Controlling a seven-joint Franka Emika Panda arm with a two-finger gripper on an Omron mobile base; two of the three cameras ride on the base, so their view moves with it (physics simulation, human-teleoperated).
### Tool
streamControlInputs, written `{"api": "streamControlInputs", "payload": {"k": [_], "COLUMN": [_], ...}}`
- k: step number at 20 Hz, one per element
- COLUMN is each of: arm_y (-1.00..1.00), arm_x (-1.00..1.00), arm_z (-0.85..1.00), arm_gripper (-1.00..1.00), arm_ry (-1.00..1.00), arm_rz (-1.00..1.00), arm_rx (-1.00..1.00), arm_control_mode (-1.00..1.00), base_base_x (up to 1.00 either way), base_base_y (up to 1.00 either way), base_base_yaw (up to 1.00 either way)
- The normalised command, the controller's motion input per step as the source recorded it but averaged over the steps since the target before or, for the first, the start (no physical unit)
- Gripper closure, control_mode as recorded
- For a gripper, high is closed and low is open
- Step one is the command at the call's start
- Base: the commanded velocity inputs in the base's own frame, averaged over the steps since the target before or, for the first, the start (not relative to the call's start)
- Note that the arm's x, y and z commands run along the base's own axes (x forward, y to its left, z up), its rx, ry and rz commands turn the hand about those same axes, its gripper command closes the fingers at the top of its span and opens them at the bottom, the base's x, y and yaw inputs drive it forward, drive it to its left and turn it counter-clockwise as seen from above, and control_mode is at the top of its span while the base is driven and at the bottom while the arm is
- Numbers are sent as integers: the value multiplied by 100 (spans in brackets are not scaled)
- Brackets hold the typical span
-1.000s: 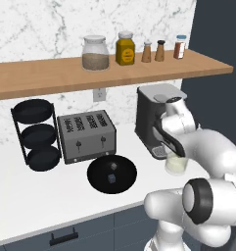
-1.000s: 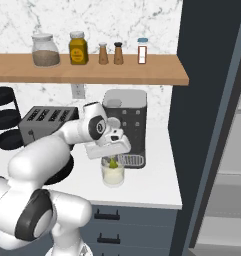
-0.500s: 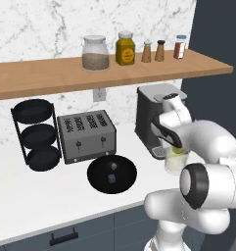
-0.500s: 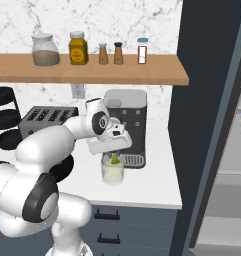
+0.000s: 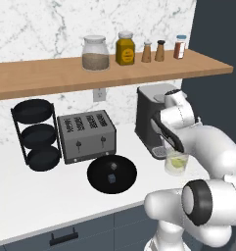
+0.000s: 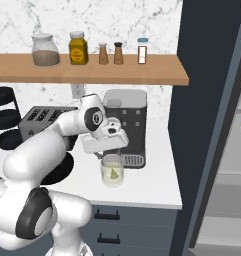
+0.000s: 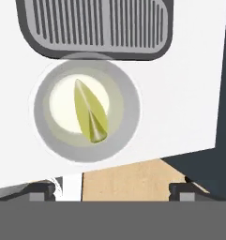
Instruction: Grab a lemon wedge from the fridge and one ice cube from the ice bowl, and put them in the glass of lemonade.
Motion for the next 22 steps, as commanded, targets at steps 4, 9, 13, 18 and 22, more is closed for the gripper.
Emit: {"api": "streamControlInputs", "payload": {"k": [4, 9, 13, 18, 22], "arm_y": [71, 93, 100, 100, 66], "arm_x": [-94, -62, -35, -8, 28], "arm_z": [26, 19, 10, 0, -20], "arm_gripper": [-100, -100, -100, -100, -100], "arm_ry": [-7, -1, 0, 1, 2], "arm_rz": [3, 4, 1, 1, 6], "arm_rx": [0, 14, 23, 21, 4], "arm_control_mode": [-100, -100, -100, -100, -100], "base_base_x": [0, 0, 0, 0, 0], "base_base_y": [0, 0, 0, 0, 0], "base_base_yaw": [0, 0, 0, 0, 0]}}
